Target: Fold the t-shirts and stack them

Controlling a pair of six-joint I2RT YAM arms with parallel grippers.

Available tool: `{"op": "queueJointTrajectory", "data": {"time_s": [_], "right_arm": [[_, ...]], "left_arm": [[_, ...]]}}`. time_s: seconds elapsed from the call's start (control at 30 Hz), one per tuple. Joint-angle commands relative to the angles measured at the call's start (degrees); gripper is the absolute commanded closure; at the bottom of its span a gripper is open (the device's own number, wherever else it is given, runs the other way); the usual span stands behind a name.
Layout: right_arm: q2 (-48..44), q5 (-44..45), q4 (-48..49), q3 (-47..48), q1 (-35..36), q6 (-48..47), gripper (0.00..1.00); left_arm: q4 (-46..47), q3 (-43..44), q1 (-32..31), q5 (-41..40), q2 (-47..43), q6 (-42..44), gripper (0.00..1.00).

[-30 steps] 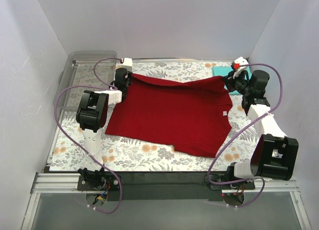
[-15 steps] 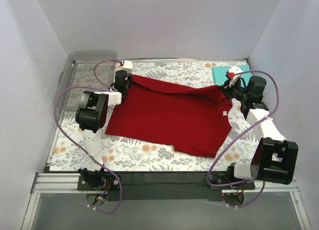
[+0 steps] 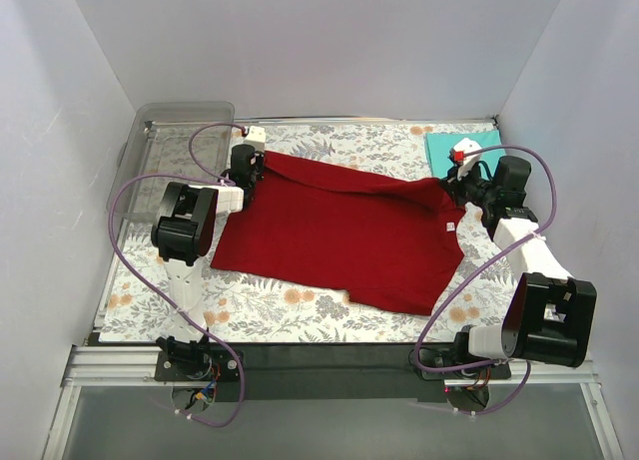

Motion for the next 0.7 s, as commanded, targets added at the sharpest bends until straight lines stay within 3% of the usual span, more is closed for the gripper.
{"op": "queueJointTrajectory", "data": {"time_s": [0.0, 0.67], "right_arm": [[-0.1, -1.0, -0.6, -0.2, -0.6, -2.1, 0.99], [-0.1, -2.7, -3.2, -0.4, -1.3, -4.2, 0.99]], "left_arm": [[0.5, -0.1, 0.2, -1.2, -4.2, 0.6, 1.00], [0.5, -0.3, 0.2, -1.4, -4.1, 1.2, 1.00]]}}
